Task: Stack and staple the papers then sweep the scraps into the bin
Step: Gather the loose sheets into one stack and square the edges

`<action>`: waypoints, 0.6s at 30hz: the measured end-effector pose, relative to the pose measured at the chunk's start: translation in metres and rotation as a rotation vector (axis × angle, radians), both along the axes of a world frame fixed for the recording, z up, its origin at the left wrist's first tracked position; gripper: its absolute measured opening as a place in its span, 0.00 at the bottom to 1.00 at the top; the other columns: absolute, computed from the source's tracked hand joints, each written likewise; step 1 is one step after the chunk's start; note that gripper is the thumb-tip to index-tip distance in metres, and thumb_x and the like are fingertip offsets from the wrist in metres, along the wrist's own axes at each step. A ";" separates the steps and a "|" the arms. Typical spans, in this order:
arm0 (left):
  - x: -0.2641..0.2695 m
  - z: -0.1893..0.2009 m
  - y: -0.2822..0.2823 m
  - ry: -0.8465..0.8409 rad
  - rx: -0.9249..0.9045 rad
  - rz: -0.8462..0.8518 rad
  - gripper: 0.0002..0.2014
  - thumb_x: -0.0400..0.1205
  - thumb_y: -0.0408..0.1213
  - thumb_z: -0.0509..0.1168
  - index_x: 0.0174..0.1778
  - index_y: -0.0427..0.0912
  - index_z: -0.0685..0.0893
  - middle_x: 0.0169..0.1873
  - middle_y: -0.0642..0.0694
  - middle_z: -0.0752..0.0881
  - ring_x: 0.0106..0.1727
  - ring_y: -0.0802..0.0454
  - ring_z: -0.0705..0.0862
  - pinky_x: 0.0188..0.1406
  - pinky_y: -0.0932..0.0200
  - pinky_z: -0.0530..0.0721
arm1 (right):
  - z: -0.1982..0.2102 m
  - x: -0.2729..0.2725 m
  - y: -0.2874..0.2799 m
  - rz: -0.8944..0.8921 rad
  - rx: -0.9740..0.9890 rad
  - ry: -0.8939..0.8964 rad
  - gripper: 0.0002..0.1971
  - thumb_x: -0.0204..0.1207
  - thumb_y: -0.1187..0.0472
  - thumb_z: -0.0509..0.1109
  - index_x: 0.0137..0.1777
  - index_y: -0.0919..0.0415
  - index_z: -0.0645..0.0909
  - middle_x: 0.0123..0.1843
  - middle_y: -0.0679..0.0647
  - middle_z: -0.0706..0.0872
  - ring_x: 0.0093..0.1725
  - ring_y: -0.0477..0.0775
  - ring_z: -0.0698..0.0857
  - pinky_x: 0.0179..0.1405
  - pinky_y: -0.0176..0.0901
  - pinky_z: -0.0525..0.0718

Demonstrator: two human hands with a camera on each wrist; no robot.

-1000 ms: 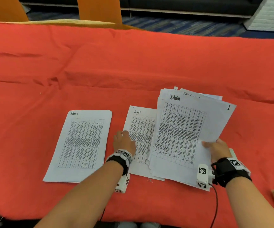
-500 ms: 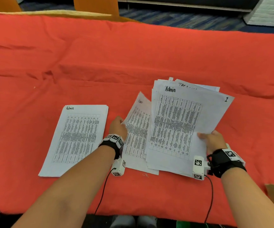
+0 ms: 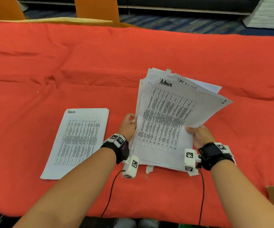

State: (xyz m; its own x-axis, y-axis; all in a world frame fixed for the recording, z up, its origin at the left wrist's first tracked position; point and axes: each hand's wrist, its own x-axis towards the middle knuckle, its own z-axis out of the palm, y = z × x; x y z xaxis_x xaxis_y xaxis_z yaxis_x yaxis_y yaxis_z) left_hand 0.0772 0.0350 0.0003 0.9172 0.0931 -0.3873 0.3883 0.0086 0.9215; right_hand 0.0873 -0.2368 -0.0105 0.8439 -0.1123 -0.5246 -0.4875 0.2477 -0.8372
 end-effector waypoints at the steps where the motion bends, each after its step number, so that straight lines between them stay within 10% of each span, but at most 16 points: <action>1: 0.000 0.003 -0.002 0.000 -0.041 0.017 0.01 0.84 0.34 0.61 0.47 0.45 0.77 0.43 0.40 0.84 0.42 0.46 0.81 0.43 0.49 0.82 | 0.002 0.001 0.003 0.007 0.005 -0.015 0.19 0.74 0.79 0.63 0.61 0.63 0.80 0.56 0.57 0.88 0.53 0.55 0.88 0.60 0.56 0.82; 5: -0.007 0.026 -0.010 -0.004 0.085 -0.002 0.22 0.86 0.56 0.48 0.72 0.51 0.70 0.56 0.58 0.76 0.57 0.58 0.74 0.64 0.52 0.71 | 0.016 0.003 0.016 -0.029 -0.031 -0.102 0.20 0.73 0.82 0.63 0.53 0.55 0.78 0.52 0.54 0.86 0.55 0.60 0.85 0.58 0.59 0.83; 9: -0.009 0.043 -0.017 -0.131 0.210 -0.055 0.19 0.86 0.39 0.58 0.73 0.43 0.68 0.67 0.50 0.79 0.68 0.51 0.78 0.72 0.48 0.73 | 0.040 0.001 0.029 -0.071 -0.129 -0.229 0.27 0.72 0.82 0.66 0.64 0.58 0.66 0.50 0.51 0.84 0.46 0.50 0.85 0.47 0.49 0.85; 14: -0.021 0.050 -0.008 -0.243 0.205 0.050 0.17 0.84 0.32 0.60 0.69 0.43 0.72 0.64 0.49 0.81 0.66 0.51 0.79 0.72 0.47 0.75 | 0.065 -0.010 0.035 0.008 -0.229 -0.341 0.15 0.75 0.76 0.67 0.54 0.55 0.79 0.49 0.47 0.87 0.43 0.38 0.86 0.43 0.32 0.85; 18: -0.037 0.050 -0.004 -0.288 0.126 0.049 0.22 0.83 0.33 0.62 0.74 0.47 0.68 0.70 0.51 0.79 0.72 0.55 0.77 0.72 0.53 0.74 | 0.069 -0.020 0.041 0.107 -0.286 -0.388 0.15 0.74 0.73 0.70 0.51 0.51 0.82 0.49 0.46 0.88 0.48 0.43 0.87 0.52 0.40 0.83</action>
